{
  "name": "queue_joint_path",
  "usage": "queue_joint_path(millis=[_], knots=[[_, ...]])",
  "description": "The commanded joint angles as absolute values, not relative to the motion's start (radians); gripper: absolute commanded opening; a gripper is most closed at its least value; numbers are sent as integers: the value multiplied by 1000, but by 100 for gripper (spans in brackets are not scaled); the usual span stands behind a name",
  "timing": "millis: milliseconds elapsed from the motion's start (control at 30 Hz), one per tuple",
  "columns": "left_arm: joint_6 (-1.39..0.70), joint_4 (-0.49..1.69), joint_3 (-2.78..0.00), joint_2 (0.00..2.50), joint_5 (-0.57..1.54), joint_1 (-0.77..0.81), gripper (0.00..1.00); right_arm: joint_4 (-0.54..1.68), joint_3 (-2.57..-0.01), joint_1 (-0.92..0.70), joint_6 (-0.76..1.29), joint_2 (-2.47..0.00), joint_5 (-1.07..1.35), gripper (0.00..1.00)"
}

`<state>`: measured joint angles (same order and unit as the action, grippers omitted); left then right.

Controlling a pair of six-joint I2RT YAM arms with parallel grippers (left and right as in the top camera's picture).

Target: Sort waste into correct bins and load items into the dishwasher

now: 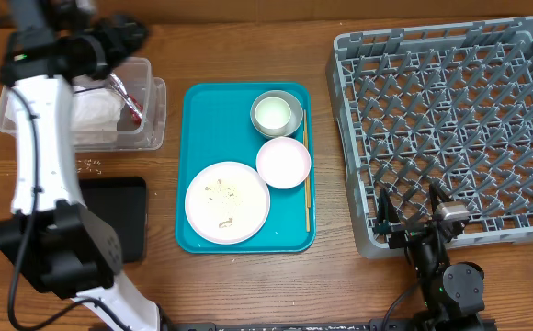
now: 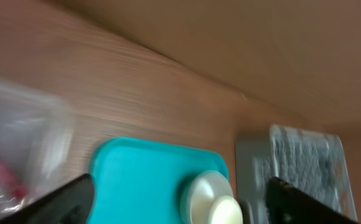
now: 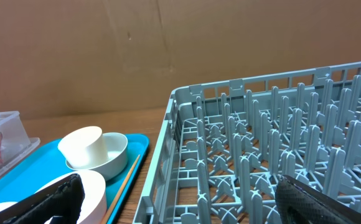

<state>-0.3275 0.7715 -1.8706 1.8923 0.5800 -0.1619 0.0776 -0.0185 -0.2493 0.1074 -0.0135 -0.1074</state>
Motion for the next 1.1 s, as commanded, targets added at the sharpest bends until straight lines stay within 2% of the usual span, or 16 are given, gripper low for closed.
queue_joint_path(millis=[0, 233, 467, 567, 633, 667, 700, 767, 933, 1067], knots=[[-114, 801, -1876, 1874, 514, -18, 100, 73, -8, -245, 104, -3, -104, 100], [-115, 827, -1874, 1910, 107, 228, 100, 73, -8, -245, 104, -3, -104, 100], [-108, 867, -1874, 1935, -170, 361, 100, 73, -8, -245, 104, -3, -104, 100], [-112, 871, -1874, 1936, -170, 369, 100, 73, -8, -245, 104, -3, -104, 100], [-112, 870, -1875, 1936, -145, 369, 90, 73, -8, -245, 104, -3, -104, 100], [-112, 870, -1874, 1937, -128, 369, 89, 73, -8, -245, 104, -3, -104, 100], [-112, 870, -1874, 1938, -109, 369, 89, 73, -8, -245, 104, -3, -104, 100], [-112, 869, -1874, 1942, -72, 369, 100, 73, -8, -245, 104, -3, -104, 100], [-112, 864, -1874, 1967, -6, 369, 100, 73, -8, -245, 104, -3, -104, 100], [-114, 873, -1874, 1979, -31, 366, 100, 73, -8, -245, 104, -3, -104, 100]])
